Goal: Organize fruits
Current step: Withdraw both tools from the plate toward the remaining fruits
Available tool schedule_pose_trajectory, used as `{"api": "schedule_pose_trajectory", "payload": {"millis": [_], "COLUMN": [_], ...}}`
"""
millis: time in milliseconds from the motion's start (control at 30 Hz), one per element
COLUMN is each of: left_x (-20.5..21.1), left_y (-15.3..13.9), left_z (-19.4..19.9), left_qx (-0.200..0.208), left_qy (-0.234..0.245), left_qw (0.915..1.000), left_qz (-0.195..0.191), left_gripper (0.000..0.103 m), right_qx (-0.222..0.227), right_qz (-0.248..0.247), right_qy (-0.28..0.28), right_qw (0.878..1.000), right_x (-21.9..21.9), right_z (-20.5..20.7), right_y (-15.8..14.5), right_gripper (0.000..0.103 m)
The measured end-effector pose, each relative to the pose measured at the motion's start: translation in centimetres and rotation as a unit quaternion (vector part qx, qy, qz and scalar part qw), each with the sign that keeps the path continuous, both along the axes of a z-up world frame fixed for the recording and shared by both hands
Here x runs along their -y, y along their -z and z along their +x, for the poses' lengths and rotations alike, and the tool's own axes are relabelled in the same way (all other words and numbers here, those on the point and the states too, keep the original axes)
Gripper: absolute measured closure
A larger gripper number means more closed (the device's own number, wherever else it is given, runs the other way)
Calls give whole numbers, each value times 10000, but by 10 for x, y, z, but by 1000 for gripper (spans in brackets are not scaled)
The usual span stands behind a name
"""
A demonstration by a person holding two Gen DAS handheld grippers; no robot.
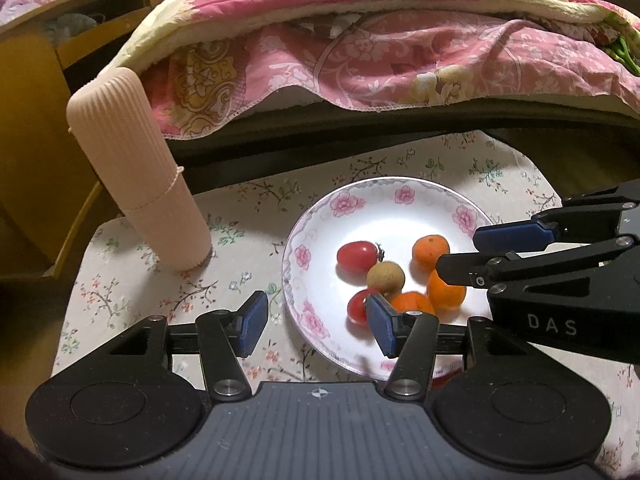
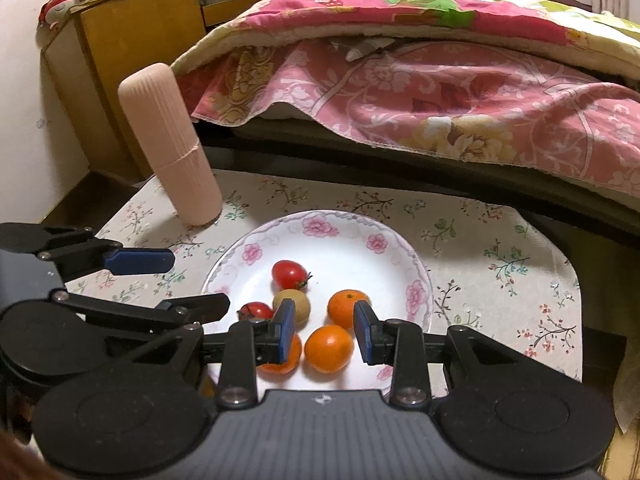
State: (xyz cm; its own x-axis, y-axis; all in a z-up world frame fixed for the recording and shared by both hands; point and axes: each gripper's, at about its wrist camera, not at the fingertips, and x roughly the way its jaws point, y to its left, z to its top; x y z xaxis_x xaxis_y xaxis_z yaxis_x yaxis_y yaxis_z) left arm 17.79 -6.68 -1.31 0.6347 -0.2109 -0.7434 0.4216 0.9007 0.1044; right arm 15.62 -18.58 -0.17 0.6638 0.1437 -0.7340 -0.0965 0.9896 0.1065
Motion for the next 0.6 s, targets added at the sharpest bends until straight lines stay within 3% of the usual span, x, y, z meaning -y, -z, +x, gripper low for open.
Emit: {"api": "schedule_pose_trajectory", "payload": {"millis": [600], "left_x": [-17], "left_y": [-2], "left_z": [-30], "left_qx": [-101], "left_qy": [127], "left_qw": [9998], "left_qz": [78], "left_gripper": [39], "right_qx": [-30], "right_qz": [11], "right_qy": [-365], "right_qw": [9993], "right_x": [-19], "right_z": [-26], "right_y": [-5], "right_gripper": [70]}}
